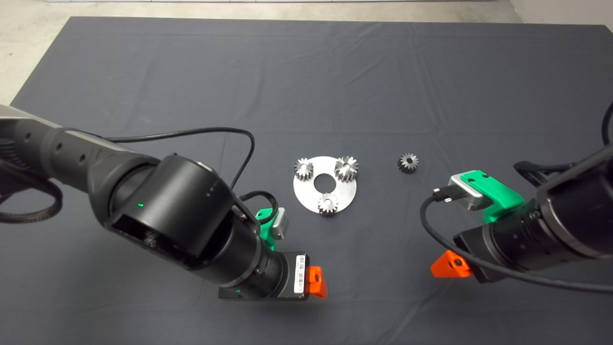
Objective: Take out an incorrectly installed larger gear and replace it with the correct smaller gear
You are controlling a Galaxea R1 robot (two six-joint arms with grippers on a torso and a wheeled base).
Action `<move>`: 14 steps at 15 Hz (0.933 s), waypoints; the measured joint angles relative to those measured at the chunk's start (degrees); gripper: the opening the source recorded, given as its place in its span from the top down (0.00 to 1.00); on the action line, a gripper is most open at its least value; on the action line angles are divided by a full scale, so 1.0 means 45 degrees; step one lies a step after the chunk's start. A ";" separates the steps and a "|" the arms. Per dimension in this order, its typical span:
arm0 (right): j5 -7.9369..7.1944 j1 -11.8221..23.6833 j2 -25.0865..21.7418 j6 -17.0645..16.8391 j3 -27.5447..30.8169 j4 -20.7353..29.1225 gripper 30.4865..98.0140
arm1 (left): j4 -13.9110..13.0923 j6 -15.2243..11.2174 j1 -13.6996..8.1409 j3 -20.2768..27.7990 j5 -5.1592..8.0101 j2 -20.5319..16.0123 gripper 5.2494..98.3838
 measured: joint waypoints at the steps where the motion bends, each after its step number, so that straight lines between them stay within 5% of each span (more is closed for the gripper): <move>1: -0.0001 -0.0148 0.0000 -0.0306 -0.0291 -0.0008 0.14 | 0.0000 0.0005 -0.0005 -0.0002 0.0014 -0.0008 0.01; 9: 0.0029 -0.0358 0.0068 -0.4752 -0.4328 -0.0452 0.14 | -0.0005 0.0011 -0.0003 0.0004 0.0033 0.0000 0.01; 14: -0.0001 -0.0474 0.1167 -0.6006 -0.6676 -0.1152 0.14 | -0.0005 0.0011 0.0000 0.0004 0.0033 0.0005 0.01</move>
